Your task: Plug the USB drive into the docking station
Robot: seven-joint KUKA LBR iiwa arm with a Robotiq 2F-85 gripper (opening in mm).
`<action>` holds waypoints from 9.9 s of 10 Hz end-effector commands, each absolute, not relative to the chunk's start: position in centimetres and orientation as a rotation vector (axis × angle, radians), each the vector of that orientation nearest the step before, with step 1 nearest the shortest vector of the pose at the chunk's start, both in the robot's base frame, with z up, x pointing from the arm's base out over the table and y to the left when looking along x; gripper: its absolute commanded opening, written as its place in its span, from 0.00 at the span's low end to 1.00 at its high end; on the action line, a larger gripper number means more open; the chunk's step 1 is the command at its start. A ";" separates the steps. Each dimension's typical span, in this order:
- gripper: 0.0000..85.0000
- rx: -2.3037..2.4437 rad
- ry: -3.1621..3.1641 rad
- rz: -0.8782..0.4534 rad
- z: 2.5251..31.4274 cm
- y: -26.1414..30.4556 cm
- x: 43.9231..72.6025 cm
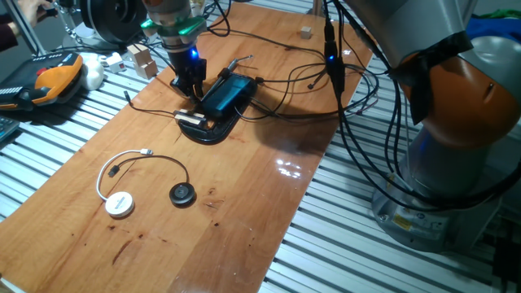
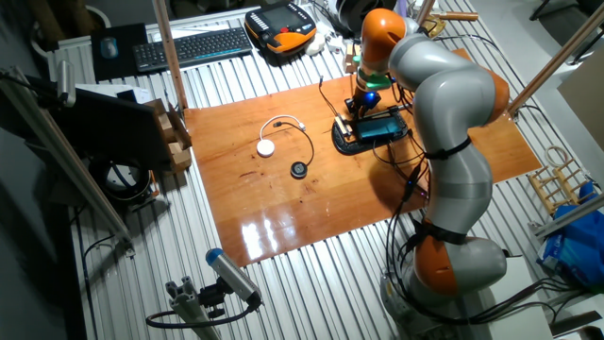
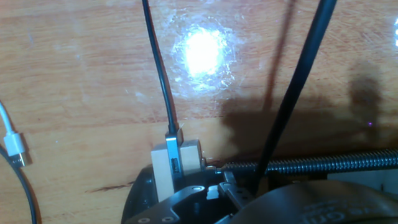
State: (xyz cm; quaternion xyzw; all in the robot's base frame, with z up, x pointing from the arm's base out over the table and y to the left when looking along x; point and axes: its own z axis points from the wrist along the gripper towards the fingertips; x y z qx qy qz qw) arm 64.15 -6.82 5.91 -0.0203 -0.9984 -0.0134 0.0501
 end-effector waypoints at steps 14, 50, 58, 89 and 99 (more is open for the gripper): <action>0.40 -0.049 -3.027 -0.052 5.1 -6.9 64.0; 0.00 -0.076 -3.142 -0.065 11.9 -5.8 64.1; 0.00 -0.031 -3.272 -0.038 15.1 -2.1 63.4; 0.00 -0.030 -3.584 -0.069 11.4 -1.0 64.4; 0.00 0.238 -3.631 -0.057 10.8 -1.3 65.1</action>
